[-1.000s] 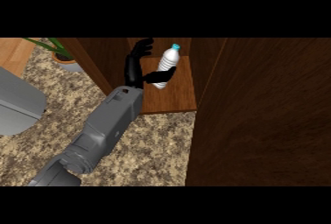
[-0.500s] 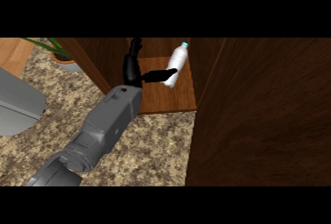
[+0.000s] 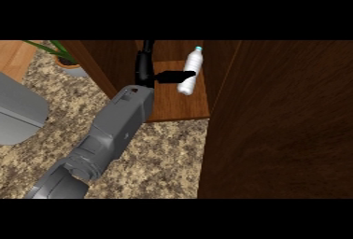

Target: Pick up the bottled water, place it into the cabinet and close the cabinet

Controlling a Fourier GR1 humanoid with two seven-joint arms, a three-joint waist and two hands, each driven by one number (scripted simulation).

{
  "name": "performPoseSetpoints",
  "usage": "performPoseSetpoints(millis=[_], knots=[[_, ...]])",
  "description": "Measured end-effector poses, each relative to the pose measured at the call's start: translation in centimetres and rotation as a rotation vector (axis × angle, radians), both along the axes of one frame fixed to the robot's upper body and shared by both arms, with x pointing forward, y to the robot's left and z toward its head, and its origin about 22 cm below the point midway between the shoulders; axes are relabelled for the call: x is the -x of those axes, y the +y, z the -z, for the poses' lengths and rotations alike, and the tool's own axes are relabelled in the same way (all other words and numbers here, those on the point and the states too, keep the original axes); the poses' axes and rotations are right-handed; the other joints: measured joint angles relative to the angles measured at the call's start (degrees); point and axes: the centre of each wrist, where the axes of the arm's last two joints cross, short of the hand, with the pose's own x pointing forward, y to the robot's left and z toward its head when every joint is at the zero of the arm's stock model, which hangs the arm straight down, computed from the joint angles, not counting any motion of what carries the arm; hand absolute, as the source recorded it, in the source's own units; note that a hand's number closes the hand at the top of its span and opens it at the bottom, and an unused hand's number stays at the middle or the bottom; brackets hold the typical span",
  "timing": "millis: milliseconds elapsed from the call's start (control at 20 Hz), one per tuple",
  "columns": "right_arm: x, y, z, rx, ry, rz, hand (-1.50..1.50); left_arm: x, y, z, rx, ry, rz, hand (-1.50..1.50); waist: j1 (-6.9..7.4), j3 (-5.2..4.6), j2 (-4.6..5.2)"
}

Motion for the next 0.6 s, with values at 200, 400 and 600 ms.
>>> performPoseSetpoints(millis=[200, 400, 600], knots=[[0.1, -0.3, 0.1, 0.011, 0.006, 0.007, -1.50, -0.2, -0.4, -0.8, 0.079, -0.039, 0.132, -1.50, 0.45, -0.01, -0.25], [-0.1, -0.2, -0.1, 0.012, 0.006, 0.010, -1.50, -0.1, -1.1, -1.3, 0.152, -0.058, 0.226, -1.50, 1.01, 0.00, -0.57], [0.0, -0.3, -0.1, 0.018, 0.011, 0.016, -1.50, 0.4, -1.3, -1.1, 0.227, -0.057, 0.274, -1.50, 1.80, 0.01, -0.94]])
